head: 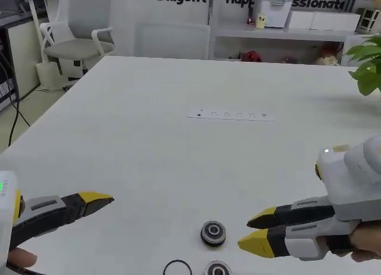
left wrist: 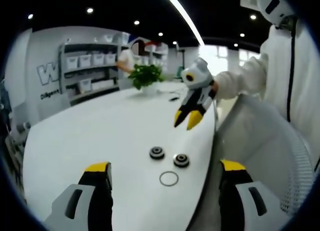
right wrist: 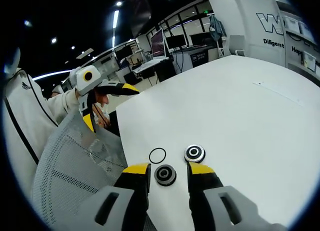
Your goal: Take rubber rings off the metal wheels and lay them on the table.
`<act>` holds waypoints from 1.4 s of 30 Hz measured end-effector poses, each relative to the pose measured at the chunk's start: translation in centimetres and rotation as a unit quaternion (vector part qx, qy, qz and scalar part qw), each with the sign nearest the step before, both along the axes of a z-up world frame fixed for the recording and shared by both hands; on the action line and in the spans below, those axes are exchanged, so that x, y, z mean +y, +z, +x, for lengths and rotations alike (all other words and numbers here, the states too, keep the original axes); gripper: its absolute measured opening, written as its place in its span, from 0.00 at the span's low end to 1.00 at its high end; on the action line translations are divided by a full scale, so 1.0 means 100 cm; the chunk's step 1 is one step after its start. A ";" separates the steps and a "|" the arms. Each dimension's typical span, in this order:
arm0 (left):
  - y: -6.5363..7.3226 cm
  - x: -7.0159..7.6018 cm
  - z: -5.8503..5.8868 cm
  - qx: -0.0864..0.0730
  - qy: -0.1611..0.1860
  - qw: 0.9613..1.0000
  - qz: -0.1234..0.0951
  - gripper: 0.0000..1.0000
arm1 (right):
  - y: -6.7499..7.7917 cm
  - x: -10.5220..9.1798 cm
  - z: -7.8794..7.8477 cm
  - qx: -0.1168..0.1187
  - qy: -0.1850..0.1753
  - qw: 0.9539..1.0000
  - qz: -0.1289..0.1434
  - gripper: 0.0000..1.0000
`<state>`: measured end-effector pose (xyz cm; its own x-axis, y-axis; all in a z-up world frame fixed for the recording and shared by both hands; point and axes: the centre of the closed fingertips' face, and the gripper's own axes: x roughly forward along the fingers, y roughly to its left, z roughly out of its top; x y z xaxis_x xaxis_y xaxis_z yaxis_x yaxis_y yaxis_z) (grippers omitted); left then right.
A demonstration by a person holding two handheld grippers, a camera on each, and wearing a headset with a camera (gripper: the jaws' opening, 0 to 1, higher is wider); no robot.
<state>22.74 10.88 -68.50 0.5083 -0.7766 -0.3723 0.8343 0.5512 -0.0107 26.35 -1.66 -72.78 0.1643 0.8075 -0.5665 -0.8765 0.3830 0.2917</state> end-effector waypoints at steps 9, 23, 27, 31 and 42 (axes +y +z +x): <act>0.011 -0.018 0.009 -0.014 -0.023 1.000 0.011 0.87 | -0.021 -0.008 0.004 0.007 -0.017 1.000 0.008 0.29; 0.024 -0.043 0.022 -0.037 -0.069 0.997 0.026 0.86 | -0.031 -0.005 -0.001 0.024 -0.012 0.999 0.032 0.29; 0.030 -0.053 0.026 -0.043 -0.082 0.995 0.022 0.86 | -0.037 -0.001 -0.012 0.031 0.010 0.999 0.028 0.30; 0.031 -0.064 0.031 -0.052 -0.096 0.994 0.031 0.85 | -0.042 0.002 -0.019 0.029 0.029 0.999 0.018 0.29; 0.018 -0.097 0.033 -0.068 -0.138 0.987 0.045 0.78 | -0.053 0.005 -0.028 0.034 0.047 0.998 0.016 0.29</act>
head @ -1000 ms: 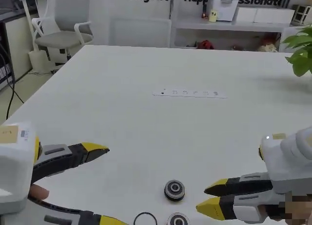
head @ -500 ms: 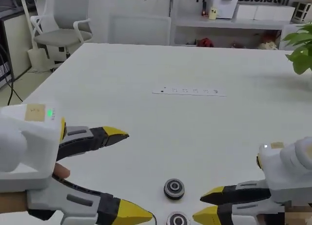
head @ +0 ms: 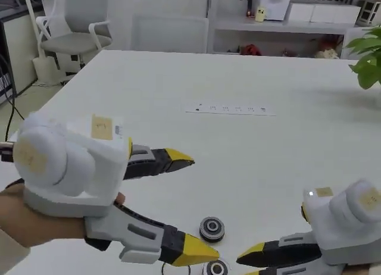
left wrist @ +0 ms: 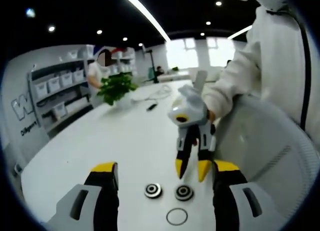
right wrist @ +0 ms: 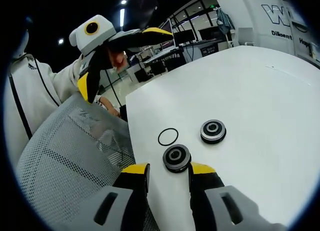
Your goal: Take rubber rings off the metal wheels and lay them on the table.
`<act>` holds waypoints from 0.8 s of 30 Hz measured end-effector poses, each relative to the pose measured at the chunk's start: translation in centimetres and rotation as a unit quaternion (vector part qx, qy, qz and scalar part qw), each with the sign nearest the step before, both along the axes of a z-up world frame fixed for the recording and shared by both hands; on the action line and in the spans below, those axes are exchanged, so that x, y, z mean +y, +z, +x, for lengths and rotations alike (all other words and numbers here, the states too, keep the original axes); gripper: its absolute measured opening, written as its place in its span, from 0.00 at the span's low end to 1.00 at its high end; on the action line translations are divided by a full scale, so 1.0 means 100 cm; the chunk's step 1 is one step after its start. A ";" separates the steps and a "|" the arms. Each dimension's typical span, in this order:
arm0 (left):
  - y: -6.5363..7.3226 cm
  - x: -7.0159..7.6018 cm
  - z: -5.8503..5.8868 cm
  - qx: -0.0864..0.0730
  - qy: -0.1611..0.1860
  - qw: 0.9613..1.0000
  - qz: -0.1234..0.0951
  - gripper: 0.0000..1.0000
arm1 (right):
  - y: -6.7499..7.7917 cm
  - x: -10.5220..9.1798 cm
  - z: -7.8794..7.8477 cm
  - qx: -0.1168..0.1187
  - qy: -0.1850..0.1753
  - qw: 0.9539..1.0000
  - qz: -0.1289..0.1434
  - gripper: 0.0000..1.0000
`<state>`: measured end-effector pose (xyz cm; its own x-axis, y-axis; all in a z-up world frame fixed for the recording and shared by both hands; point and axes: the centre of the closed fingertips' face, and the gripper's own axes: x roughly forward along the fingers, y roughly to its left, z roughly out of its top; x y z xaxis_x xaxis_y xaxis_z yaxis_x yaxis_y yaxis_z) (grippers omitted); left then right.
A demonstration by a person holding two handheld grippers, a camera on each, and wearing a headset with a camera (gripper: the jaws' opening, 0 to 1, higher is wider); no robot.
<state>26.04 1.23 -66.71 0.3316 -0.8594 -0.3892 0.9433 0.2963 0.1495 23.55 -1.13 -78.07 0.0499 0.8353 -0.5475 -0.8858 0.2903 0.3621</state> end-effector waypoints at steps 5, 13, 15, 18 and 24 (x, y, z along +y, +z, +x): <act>-0.015 -0.012 -0.001 0.004 -0.006 1.000 -0.010 0.73 | -0.007 0.002 -0.002 -0.013 0.012 1.000 -0.011 0.28; -0.045 -0.021 -0.009 0.000 -0.020 1.000 0.013 0.67 | -0.013 0.004 0.000 -0.033 0.017 0.999 -0.021 0.26; -0.050 -0.024 -0.011 -0.002 -0.028 1.000 0.015 0.64 | -0.014 0.004 0.002 -0.034 0.014 0.999 -0.022 0.26; -0.058 -0.026 -0.012 -0.003 -0.029 0.999 0.015 0.61 | -0.016 0.004 0.003 -0.031 0.008 0.999 -0.022 0.26; -0.071 -0.024 -0.014 0.008 -0.025 1.000 0.017 0.60 | -0.020 0.003 0.002 -0.026 0.007 0.999 -0.021 0.26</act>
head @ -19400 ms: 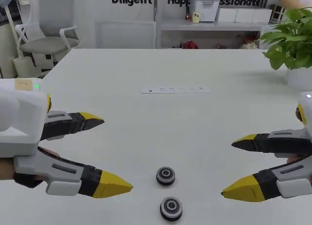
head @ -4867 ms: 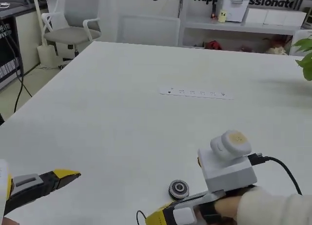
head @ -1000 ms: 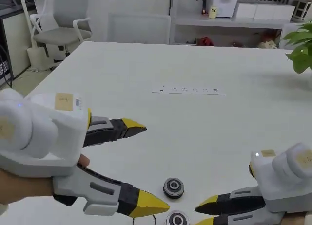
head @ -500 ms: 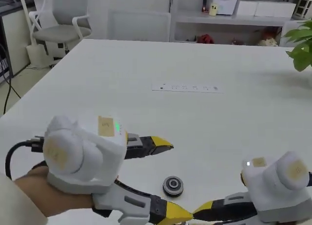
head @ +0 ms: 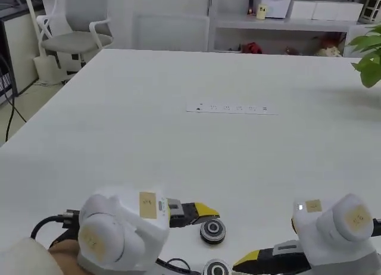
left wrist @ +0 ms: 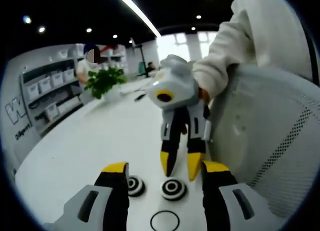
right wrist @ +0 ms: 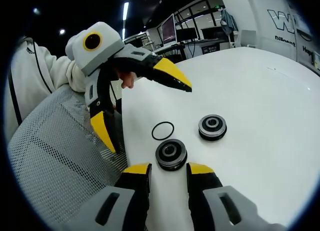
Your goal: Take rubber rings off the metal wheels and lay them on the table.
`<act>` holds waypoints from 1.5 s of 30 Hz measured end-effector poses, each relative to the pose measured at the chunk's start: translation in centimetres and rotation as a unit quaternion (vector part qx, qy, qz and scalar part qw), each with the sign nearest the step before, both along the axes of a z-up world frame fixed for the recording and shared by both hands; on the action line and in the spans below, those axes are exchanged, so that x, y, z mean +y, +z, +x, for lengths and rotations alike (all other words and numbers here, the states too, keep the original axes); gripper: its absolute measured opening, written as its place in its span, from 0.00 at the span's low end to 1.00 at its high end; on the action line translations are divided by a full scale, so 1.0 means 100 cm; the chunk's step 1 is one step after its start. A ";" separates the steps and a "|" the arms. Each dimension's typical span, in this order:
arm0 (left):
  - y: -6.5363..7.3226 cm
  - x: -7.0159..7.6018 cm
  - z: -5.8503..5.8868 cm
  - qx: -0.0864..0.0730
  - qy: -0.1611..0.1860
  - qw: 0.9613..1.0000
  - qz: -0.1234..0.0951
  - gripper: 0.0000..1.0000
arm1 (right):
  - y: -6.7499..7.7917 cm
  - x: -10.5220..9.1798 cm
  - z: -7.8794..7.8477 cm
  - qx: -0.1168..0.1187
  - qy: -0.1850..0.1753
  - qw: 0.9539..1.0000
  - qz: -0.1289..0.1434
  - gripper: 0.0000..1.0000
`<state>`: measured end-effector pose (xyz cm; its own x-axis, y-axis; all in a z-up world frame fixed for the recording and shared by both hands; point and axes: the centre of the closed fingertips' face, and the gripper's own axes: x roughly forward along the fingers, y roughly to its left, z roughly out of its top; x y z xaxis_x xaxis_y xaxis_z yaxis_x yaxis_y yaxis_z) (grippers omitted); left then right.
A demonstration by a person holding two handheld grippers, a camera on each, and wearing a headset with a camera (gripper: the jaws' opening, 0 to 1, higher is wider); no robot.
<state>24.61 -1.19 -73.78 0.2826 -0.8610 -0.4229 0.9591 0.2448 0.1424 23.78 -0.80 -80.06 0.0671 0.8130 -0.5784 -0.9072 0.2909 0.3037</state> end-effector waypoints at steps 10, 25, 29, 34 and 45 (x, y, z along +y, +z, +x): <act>-0.018 0.002 0.003 0.026 0.010 1.000 0.002 0.46 | -0.001 -0.002 0.007 -0.008 -0.010 1.000 0.000 0.25; -0.049 0.004 0.004 0.040 0.005 0.999 0.028 0.27 | -0.003 -0.003 0.008 -0.031 0.000 0.999 -0.008 0.22; -0.050 0.004 0.007 0.045 0.010 0.999 0.022 0.21 | -0.004 -0.002 0.008 -0.034 0.004 0.999 -0.010 0.20; -0.051 0.001 0.002 0.050 0.000 0.999 0.018 0.16 | -0.006 -0.001 0.007 -0.037 0.010 0.999 -0.012 0.19; -0.055 0.003 0.003 0.053 0.003 0.998 0.016 0.15 | -0.007 0.001 0.005 -0.039 0.015 0.999 -0.008 0.18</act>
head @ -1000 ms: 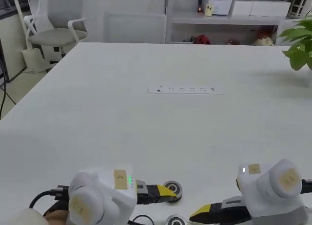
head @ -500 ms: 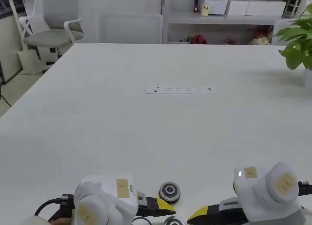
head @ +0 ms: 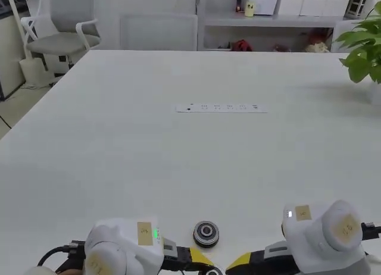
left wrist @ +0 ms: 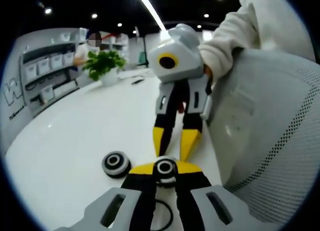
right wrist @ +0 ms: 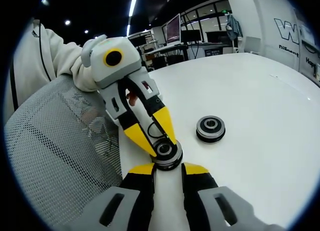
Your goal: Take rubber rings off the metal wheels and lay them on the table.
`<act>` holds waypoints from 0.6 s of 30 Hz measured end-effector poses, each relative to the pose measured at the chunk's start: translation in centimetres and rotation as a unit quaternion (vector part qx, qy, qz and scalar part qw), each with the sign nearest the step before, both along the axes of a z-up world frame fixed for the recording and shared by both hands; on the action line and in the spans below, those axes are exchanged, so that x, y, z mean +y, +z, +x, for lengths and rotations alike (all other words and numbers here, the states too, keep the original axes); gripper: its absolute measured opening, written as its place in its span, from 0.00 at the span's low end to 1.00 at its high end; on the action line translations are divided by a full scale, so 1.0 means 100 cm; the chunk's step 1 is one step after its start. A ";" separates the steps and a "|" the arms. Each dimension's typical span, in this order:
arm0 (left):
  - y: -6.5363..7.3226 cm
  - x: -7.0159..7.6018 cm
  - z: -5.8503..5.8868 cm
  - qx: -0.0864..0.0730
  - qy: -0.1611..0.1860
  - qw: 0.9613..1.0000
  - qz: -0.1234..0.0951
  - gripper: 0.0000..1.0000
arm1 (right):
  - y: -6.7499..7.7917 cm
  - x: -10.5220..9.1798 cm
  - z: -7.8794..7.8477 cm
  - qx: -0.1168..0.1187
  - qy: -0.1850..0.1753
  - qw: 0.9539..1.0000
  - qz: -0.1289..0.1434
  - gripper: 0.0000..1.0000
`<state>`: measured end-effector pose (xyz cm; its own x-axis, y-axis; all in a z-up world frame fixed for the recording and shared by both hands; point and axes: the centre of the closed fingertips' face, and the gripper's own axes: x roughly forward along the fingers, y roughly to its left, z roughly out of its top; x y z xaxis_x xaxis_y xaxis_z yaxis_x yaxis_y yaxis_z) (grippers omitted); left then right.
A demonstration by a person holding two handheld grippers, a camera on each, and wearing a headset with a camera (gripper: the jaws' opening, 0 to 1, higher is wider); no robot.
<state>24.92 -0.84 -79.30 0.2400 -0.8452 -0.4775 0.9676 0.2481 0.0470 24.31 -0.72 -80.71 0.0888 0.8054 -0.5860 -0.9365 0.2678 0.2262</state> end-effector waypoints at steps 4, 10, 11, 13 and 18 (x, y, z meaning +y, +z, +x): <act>0.000 0.000 0.000 0.002 0.002 1.000 -0.005 0.15 | 0.000 0.002 -0.001 -0.001 0.004 1.000 0.001 0.19; 0.001 0.001 0.000 0.006 0.004 1.000 -0.017 0.14 | -0.001 0.004 -0.002 0.003 0.004 1.000 0.003 0.19; 0.001 0.000 0.000 0.005 0.004 1.000 -0.019 0.14 | -0.001 0.003 -0.002 0.002 0.004 1.000 0.002 0.19; 0.002 0.000 0.000 0.005 0.003 1.000 -0.022 0.14 | -0.002 0.002 -0.002 -0.007 0.011 1.000 -0.003 0.17; 0.003 -0.001 -0.001 0.006 0.005 1.000 -0.024 0.14 | -0.004 0.000 0.001 -0.007 0.008 1.000 -0.008 0.08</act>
